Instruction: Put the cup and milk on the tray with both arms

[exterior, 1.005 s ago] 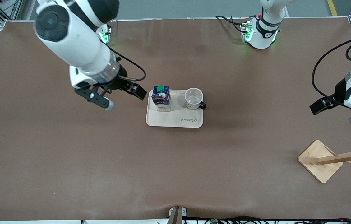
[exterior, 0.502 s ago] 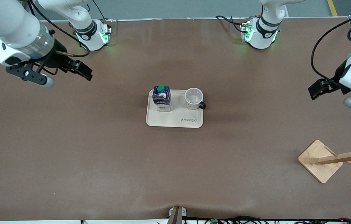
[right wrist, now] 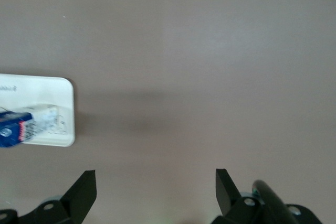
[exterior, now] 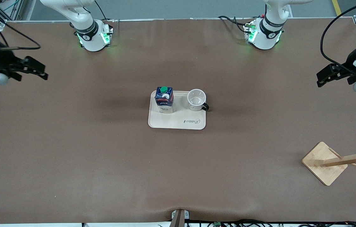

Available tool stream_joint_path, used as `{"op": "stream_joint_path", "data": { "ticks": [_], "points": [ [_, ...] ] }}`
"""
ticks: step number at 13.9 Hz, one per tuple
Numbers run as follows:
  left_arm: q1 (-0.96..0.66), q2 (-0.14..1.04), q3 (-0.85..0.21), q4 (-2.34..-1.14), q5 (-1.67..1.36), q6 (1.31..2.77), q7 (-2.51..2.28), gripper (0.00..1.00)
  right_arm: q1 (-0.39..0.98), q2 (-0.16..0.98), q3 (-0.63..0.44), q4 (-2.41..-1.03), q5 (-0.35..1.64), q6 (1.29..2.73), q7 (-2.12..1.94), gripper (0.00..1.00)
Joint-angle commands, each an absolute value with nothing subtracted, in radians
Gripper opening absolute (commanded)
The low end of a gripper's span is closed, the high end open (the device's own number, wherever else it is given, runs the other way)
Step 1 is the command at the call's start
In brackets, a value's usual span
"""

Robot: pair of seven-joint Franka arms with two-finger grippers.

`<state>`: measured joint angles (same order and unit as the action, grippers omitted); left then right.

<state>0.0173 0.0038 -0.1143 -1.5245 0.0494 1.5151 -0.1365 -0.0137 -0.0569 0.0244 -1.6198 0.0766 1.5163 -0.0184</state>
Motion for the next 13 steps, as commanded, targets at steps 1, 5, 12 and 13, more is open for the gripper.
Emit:
{"op": "stream_joint_path", "data": {
  "ticks": [1, 5, 12, 13],
  "points": [
    [0.003, -0.102, -0.077, -1.656, 0.003, 1.555, -0.086, 1.0, -0.055, -0.061, 0.046, -1.619, 0.081, 1.52, -0.071, 1.0],
    [-0.003, -0.141, -0.089, -1.678, 0.002, 1.557, -0.069, 1.0, -0.083, 0.032, 0.045, -1.494, 0.069, 1.517, -0.086, 1.0],
    [0.003, -0.123, -0.097, -1.637, 0.0, 1.545, -0.061, 1.0, -0.09, -0.002, 0.055, -1.499, 0.037, 1.414, -0.094, 1.0],
    [0.002, -0.117, -0.097, -1.631, 0.0, 1.543, -0.063, 1.0, -0.092, -0.002, 0.054, -1.499, 0.035, 1.414, -0.095, 1.0]
  ]
}}
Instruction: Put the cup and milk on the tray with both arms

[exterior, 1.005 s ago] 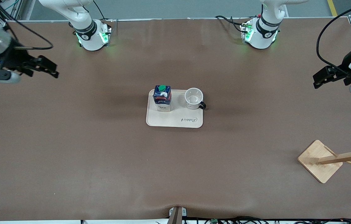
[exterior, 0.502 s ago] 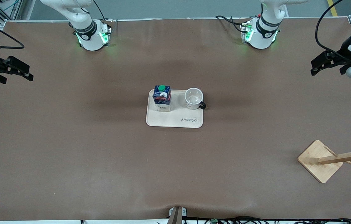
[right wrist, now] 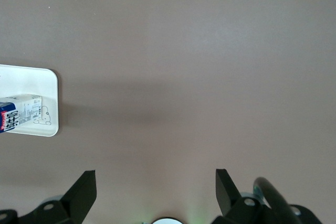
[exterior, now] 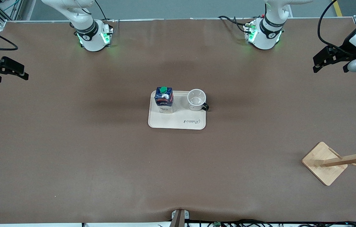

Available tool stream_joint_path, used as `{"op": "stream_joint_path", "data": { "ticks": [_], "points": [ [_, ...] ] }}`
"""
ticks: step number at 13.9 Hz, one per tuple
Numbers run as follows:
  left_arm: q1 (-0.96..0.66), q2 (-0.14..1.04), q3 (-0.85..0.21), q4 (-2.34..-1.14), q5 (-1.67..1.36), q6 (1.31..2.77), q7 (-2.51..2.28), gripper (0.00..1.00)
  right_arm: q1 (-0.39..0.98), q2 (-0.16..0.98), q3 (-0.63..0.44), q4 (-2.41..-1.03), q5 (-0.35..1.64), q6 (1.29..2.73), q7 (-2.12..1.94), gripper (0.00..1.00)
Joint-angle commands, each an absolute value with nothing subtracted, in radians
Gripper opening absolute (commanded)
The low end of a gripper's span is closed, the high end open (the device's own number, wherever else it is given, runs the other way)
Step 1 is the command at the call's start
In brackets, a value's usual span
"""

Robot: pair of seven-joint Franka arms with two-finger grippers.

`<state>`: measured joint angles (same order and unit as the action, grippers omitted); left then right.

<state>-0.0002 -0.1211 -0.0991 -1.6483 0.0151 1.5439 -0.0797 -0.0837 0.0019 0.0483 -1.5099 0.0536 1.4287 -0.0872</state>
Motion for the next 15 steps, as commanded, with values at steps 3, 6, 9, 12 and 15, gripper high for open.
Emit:
{"op": "stream_joint_path", "data": {
  "ticks": [3, 6, 9, 12, 15],
  "points": [
    [0.005, -0.115, -0.097, -1.611, -0.002, 1.517, -0.061, 1.0, -0.091, 0.002, 0.054, -1.499, 0.014, 1.414, -0.095, 1.0],
    [0.005, -0.114, -0.097, -1.598, -0.002, 1.502, -0.061, 1.0, -0.087, 0.002, 0.055, -1.497, -0.009, 1.414, -0.094, 1.0],
    [0.002, -0.107, -0.097, -1.598, -0.002, 1.499, -0.063, 1.0, -0.092, 0.003, 0.055, -1.497, 0.002, 1.41, -0.091, 1.0],
    [0.003, -0.106, -0.097, -1.597, -0.002, 1.49, -0.061, 1.0, -0.092, 0.003, 0.054, -1.497, 0.002, 1.408, -0.091, 1.0],
    [0.005, -0.094, -0.097, -1.591, -0.002, 1.474, -0.066, 1.0, -0.094, 0.003, 0.054, -1.497, 0.002, 1.407, -0.091, 1.0]
  ]
}}
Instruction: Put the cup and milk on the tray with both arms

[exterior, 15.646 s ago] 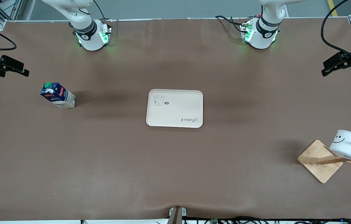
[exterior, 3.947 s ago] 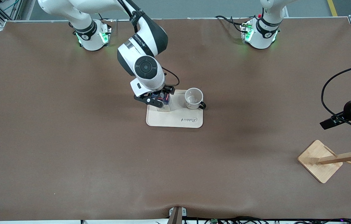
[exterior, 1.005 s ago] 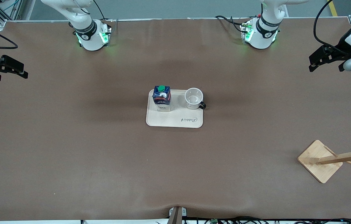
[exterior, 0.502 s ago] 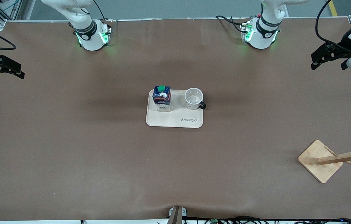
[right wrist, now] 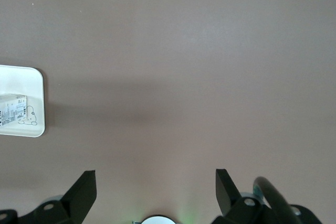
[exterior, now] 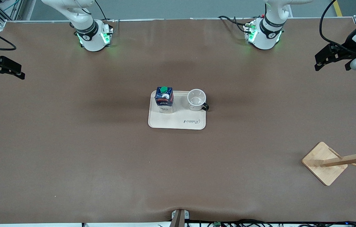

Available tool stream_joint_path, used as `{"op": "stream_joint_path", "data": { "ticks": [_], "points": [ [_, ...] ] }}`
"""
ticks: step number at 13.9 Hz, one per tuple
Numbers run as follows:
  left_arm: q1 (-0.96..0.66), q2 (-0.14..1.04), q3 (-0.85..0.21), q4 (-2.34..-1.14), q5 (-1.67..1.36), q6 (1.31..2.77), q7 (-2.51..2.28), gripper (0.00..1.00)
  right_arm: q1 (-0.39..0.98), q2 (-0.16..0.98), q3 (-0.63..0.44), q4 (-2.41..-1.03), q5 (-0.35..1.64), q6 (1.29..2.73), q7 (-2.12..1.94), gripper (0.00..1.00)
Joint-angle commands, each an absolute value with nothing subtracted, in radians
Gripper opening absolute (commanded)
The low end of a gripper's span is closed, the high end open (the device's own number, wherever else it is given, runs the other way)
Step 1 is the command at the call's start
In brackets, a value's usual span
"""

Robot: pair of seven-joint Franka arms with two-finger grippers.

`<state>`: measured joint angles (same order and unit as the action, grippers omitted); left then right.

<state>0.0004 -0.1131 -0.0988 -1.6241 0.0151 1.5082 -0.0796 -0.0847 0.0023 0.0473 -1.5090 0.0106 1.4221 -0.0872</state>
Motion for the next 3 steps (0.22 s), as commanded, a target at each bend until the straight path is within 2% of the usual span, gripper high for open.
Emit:
{"op": "stream_joint_path", "data": {
  "ticks": [1, 3],
  "points": [
    [0.005, -0.092, -0.097, -1.589, -0.002, 1.464, -0.066, 1.0, -0.095, 0.005, 0.054, -1.497, 0.002, 1.407, -0.091, 1.0],
    [0.005, -0.092, -0.097, -1.588, -0.002, 1.463, -0.072, 1.0, -0.095, 0.005, 0.054, -1.497, 0.003, 1.405, -0.089, 1.0]
  ]
}}
